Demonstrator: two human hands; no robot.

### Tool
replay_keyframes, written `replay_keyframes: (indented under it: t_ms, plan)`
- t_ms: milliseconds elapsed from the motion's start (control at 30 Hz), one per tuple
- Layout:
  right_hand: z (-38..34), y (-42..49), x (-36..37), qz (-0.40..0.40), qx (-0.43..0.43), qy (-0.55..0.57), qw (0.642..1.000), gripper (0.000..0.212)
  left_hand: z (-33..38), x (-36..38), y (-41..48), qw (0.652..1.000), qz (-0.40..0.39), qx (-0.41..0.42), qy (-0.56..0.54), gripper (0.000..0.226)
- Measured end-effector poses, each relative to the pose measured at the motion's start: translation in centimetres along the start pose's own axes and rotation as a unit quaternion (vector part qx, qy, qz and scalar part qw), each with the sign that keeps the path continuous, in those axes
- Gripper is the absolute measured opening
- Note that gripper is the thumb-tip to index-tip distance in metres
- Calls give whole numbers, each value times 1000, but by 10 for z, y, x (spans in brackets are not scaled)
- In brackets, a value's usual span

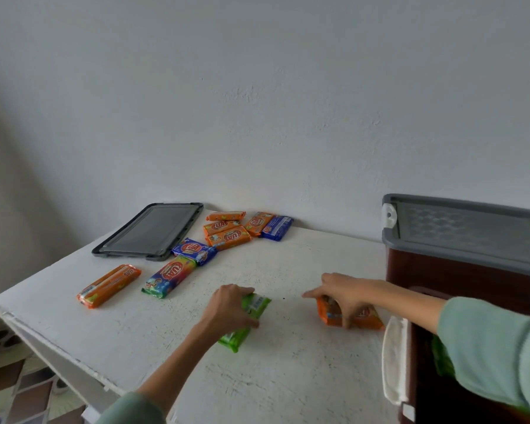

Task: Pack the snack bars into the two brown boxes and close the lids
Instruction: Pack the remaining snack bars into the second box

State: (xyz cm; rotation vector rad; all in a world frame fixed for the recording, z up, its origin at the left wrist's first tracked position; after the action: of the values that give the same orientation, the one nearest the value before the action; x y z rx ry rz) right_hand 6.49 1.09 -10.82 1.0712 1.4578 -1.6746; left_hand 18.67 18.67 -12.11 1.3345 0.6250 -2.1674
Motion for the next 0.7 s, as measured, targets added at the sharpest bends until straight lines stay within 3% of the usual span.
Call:
replay_keyframes:
  t_ms: [167, 300, 500, 700]
  plan:
    - [16, -47, -61, 198, 55, 116, 972, 98, 68, -57, 1, 992, 37, 112, -36, 69]
    - [33, -124, -94, 266, 97, 127, 950, 106, 153, -97, -23, 966, 79, 241, -43, 66]
    - [37, -251, -85, 243, 144, 93, 955, 104, 259, -70, -74, 911, -50, 409, -26, 68]
    - [31, -306, -24, 90, 162, 18, 983, 93, 298, 17, -96, 862, -172, 475, 43, 66]
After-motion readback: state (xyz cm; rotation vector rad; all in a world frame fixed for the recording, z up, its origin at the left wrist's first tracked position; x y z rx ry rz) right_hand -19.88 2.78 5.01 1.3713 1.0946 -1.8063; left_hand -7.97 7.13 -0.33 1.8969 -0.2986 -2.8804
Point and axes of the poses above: each hand's wrist, its own y-axis towards the middle knuckle, its own x-axis out of the palm, z = x × y, the point moved 4 cm from there along y, towards the middle knuckle, and after that the axes turned 3 degrees about z, right-handed, at the moved point
